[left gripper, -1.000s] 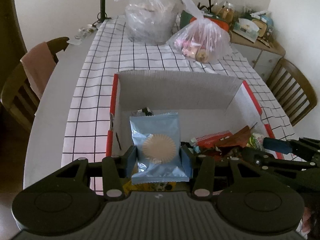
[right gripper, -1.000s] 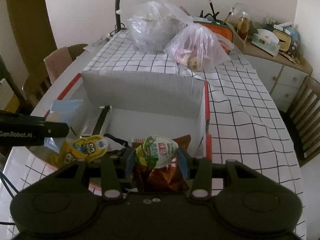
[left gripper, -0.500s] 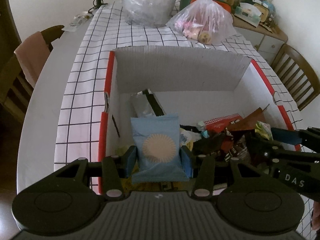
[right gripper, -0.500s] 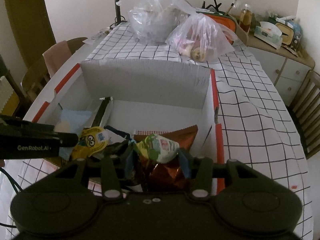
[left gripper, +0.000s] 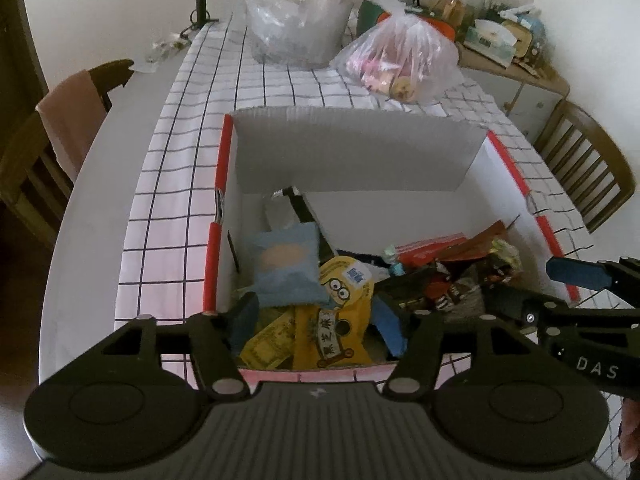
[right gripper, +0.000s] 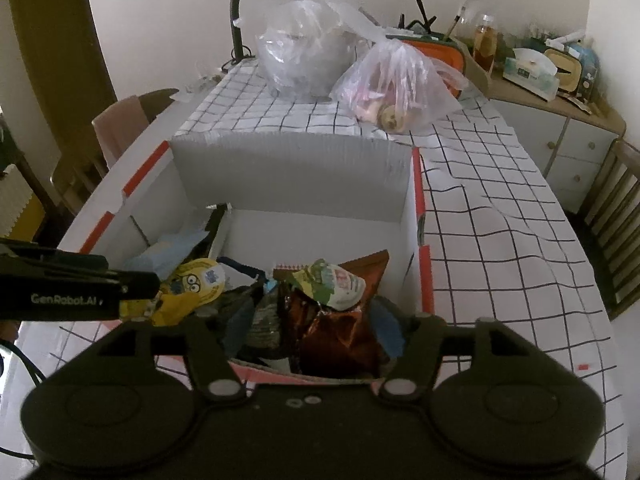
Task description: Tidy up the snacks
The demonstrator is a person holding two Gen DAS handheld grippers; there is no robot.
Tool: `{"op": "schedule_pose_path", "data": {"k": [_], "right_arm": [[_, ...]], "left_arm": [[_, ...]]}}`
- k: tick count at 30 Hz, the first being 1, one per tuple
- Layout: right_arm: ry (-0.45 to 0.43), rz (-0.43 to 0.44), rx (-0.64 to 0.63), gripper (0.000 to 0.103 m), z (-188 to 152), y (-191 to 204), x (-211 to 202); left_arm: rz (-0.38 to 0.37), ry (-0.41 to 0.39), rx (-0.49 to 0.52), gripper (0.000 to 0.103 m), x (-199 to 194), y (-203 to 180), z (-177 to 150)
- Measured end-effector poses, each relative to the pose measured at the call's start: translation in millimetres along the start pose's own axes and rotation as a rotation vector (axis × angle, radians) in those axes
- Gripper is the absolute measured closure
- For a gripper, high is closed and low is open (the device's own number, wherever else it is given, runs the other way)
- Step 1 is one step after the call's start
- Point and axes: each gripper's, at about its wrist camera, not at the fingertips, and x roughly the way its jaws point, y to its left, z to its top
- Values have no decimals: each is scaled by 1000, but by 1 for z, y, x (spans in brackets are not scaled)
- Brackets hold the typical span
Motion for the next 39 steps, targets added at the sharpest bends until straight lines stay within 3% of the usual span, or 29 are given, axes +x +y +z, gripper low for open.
{"op": "schedule_pose_path", "data": {"k": [12, 20, 22, 33, 39], "right_arm": [[-62, 29, -3, 14, -1, -1, -36], [-106, 61, -10, 10, -5, -3, -65], [-110, 57, -6, 0, -8, -5, -70], [-154, 72, 21, 0, -18, -11, -103], [-175, 94, 26, 0, -24, -12, -118]], "left_arm": [[-12, -70, 13, 34, -36, -14, -6], [-26, -126, 16, 27, -66, -20, -14], [-30, -137, 16, 25, -72, -21, -17], [-53, -189, -2, 6, -105, -28, -35], [-52, -202, -7, 5, -118, -32, -45]]}}
